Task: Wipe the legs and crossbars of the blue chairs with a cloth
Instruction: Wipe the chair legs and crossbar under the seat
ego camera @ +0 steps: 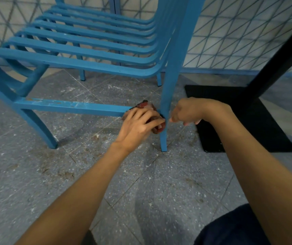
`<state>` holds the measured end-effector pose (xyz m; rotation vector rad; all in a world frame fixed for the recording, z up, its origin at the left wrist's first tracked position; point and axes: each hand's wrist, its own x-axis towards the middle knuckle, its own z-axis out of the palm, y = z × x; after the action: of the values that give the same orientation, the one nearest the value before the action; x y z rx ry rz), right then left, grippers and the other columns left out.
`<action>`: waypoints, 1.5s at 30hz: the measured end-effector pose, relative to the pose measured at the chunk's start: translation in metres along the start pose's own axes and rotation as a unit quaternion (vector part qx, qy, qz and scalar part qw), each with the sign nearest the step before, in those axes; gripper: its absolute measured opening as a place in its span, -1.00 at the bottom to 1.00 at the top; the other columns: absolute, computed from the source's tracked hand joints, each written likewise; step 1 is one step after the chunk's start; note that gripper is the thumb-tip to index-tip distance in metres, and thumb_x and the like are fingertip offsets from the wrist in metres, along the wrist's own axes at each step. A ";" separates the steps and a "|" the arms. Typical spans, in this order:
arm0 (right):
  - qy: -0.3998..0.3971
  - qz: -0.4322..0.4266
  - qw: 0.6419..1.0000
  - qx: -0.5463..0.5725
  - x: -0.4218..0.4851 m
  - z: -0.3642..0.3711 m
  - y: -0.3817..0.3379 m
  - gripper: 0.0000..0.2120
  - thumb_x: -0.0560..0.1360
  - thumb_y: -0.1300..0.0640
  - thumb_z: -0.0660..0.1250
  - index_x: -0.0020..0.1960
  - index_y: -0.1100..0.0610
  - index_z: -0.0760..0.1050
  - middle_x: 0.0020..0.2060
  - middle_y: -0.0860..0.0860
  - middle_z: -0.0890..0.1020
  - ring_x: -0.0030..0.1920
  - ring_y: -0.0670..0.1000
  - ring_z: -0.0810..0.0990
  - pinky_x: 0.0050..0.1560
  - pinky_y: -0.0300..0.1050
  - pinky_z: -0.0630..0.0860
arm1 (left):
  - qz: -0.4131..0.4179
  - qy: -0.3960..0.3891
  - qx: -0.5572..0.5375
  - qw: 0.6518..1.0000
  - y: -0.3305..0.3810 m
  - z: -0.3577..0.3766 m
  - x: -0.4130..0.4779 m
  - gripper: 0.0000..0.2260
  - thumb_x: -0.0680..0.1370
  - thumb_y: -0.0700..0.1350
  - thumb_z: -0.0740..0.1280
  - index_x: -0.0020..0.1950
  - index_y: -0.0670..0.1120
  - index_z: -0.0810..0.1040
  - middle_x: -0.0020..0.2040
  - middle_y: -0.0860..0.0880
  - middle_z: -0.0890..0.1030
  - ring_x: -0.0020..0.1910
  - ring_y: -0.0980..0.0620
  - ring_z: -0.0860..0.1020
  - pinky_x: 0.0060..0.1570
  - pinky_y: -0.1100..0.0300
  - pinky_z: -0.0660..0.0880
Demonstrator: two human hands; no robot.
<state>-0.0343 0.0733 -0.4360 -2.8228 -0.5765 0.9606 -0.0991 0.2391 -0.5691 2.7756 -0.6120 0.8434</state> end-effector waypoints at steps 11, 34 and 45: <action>-0.014 -0.105 0.994 0.009 0.002 0.007 -0.062 -0.80 0.57 0.16 0.27 0.09 0.23 0.58 -0.06 0.12 0.69 -0.04 0.07 0.67 0.03 -0.03 0.61 | -0.153 -0.109 -0.054 0.981 -0.027 -0.040 0.011 -0.59 0.45 0.05 0.40 0.27 -0.03 0.52 0.19 -0.03 0.52 0.18 -0.08 0.41 0.17 0.01 0.36; 0.085 -0.112 0.981 -0.136 0.041 0.007 -0.097 -0.75 0.47 0.02 0.34 0.04 0.16 0.48 -0.09 0.08 0.58 -0.13 0.08 0.58 -0.01 0.02 0.57 | -0.237 -0.246 -0.112 0.933 -0.044 -0.051 0.023 -0.44 0.39 0.14 0.39 0.33 0.03 0.35 0.27 -0.02 0.46 0.28 -0.14 0.38 0.24 -0.16 0.39; 0.202 -0.229 0.946 -0.108 0.067 0.092 -0.120 -0.22 0.51 -0.35 0.06 0.55 -0.11 -0.25 0.50 0.09 0.13 0.49 0.24 0.12 0.40 0.36 0.12 | -0.236 -0.253 0.006 0.938 -0.098 -0.095 -0.032 -0.06 0.38 0.09 0.48 0.54 -0.17 -0.02 0.54 -0.13 -0.22 0.52 -0.14 -0.21 0.46 -0.24 -0.10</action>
<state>-0.0801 0.2080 -0.5213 -2.7374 -1.2564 0.2379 -0.1279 0.3644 -0.5135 2.9568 0.0206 0.0296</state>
